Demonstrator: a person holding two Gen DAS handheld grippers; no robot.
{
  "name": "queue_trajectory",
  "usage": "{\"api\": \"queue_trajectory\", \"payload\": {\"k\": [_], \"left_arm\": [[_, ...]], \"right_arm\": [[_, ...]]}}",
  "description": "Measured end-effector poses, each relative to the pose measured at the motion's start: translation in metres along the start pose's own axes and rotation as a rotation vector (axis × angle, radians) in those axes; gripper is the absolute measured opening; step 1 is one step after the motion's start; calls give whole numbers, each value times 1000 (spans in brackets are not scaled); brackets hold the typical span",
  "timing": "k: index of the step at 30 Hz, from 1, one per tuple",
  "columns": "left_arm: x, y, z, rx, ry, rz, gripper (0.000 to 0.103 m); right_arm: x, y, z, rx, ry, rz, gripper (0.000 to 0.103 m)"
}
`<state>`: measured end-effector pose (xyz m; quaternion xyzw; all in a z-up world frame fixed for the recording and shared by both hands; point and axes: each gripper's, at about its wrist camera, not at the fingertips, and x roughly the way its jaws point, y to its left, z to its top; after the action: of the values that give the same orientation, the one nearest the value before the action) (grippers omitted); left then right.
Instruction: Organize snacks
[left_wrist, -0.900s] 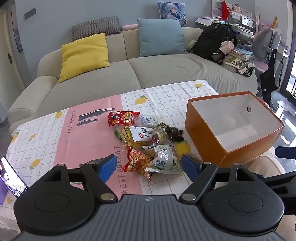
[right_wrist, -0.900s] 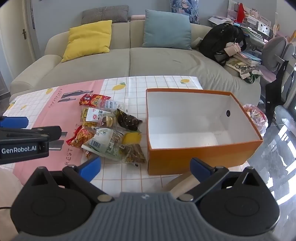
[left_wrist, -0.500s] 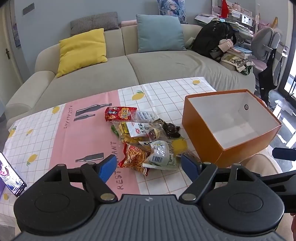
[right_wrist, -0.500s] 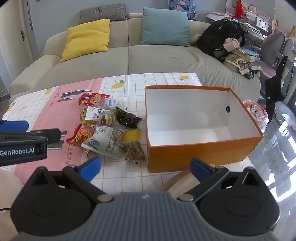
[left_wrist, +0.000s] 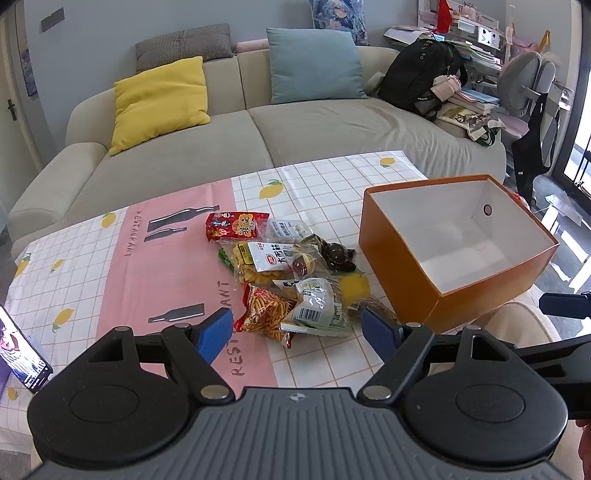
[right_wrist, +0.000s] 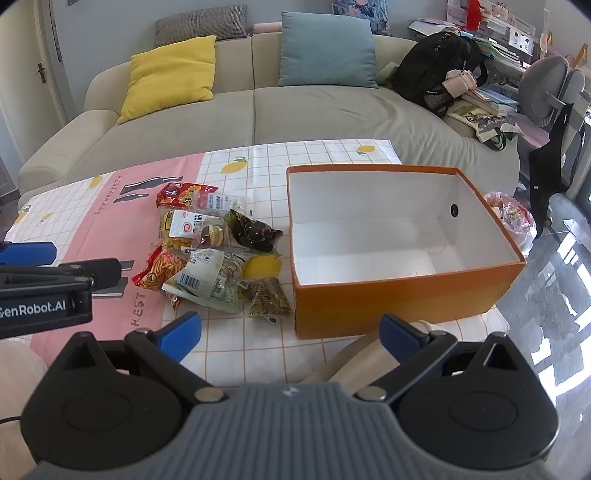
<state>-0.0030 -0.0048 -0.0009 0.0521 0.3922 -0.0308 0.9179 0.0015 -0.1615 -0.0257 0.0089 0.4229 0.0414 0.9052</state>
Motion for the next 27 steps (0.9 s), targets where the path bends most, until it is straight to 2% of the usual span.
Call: {"api": "queue_trajectory", "payload": {"k": [27], "left_arm": [[1, 2, -1, -12, 10, -9, 93]], "right_arm": [[0, -3, 1, 21, 12, -5, 100]]}}
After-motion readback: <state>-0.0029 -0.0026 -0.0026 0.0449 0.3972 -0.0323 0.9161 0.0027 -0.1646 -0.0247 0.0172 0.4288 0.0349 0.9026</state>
